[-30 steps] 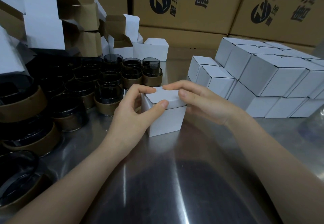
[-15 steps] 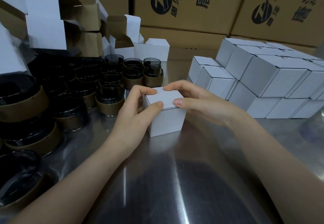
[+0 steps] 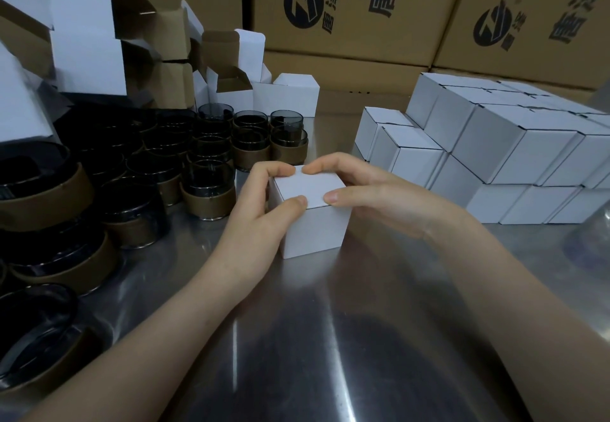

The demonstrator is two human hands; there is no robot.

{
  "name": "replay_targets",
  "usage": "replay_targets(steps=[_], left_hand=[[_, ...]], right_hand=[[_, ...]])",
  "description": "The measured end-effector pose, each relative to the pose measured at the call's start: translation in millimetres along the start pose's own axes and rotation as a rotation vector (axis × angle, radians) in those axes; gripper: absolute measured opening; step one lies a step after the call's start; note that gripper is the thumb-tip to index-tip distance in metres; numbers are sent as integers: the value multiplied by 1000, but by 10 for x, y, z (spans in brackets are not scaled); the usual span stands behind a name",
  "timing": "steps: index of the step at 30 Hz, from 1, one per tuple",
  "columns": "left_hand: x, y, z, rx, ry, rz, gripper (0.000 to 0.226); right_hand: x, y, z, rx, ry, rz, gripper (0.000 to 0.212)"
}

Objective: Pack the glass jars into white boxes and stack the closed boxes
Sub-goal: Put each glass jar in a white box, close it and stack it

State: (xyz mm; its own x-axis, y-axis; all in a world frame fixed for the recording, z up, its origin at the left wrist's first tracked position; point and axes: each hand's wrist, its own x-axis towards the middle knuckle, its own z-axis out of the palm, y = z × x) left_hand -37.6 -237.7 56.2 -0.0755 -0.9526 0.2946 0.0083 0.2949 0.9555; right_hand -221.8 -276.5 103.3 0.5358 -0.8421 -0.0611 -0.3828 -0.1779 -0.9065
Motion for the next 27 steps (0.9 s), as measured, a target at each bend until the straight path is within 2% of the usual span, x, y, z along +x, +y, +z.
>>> replay_targets(steps=[2, 5, 9, 11, 18, 22, 27], left_hand=[[-7, -12, -14, 3, -6, -6, 40], [-9, -36, -22, -5, -5, -6, 45], [-28, -55, -9, 1, -15, 15, 59], [-47, -52, -6, 25, -24, 37, 57], [-128, 1, 68, 325, -66, 154, 52], [-173, 38, 98, 505, -68, 258, 31], [-241, 77, 118, 548, -163, 254, 19]], right_hand=[[-15, -18, 32, -66, 54, 0, 36], [-67, -59, 58, -260, 145, -106, 36], [-110, -153, 145, -561, 139, -227, 63], [-107, -210, 173, -669, 170, -246, 69], [-235, -257, -102, -874, 146, -188, 76], [-369, -199, -396, -998, 191, -100, 77], [-435, -125, -716, -1134, 232, 46, 72]])
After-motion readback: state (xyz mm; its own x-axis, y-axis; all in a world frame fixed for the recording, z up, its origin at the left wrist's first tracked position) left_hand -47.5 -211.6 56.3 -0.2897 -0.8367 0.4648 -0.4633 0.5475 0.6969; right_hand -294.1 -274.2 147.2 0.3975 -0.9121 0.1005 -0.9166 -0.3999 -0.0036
